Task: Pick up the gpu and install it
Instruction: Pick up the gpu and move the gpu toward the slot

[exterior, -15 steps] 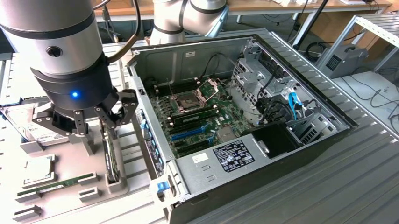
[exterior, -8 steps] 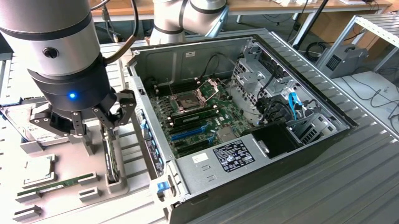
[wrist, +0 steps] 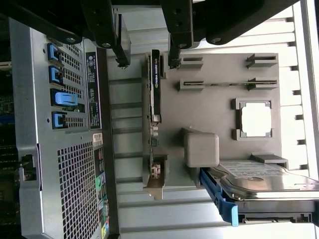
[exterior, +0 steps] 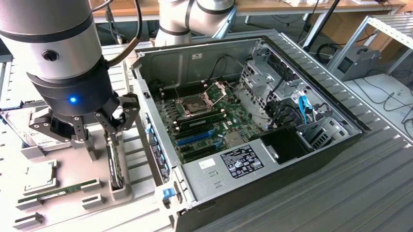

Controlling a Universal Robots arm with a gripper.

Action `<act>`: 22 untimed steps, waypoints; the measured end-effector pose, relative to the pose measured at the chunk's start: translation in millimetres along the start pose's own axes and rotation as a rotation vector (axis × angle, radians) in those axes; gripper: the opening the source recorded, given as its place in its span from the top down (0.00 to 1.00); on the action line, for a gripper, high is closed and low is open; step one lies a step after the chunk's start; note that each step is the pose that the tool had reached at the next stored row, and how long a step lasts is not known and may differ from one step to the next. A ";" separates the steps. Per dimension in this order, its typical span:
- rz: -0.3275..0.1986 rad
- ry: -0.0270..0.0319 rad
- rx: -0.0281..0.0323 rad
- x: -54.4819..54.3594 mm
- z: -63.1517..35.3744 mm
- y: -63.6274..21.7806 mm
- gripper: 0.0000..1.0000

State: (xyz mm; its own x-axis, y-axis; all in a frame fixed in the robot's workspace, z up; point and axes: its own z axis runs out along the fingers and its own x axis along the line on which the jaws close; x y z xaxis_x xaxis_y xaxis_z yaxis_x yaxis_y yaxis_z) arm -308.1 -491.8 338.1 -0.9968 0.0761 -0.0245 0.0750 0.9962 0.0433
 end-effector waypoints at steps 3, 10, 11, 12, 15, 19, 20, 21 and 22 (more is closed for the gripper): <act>0.000 0.0000 -0.0001 0.5 0.4 -0.1 0.56; 0.000 0.0000 0.0000 2.0 1.3 -0.2 0.56; 0.000 0.0000 0.0000 2.2 1.5 -0.2 0.56; 0.000 0.0000 0.0000 2.4 1.6 -0.2 0.56; 0.000 0.0000 0.0000 3.3 2.4 -0.3 0.56; 0.000 -0.0001 0.0000 4.1 3.0 -0.5 0.56; 0.000 0.0000 0.0000 4.3 3.1 -0.5 0.56; 0.000 -0.0001 0.0000 4.5 3.3 -0.5 0.56; 0.000 -0.0001 0.0000 4.7 3.4 -0.5 0.56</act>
State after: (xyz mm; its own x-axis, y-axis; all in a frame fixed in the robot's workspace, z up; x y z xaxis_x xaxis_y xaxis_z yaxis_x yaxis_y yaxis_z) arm -312.7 -491.8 334.6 -0.9968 0.0762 -0.0246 0.0751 0.9962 0.0433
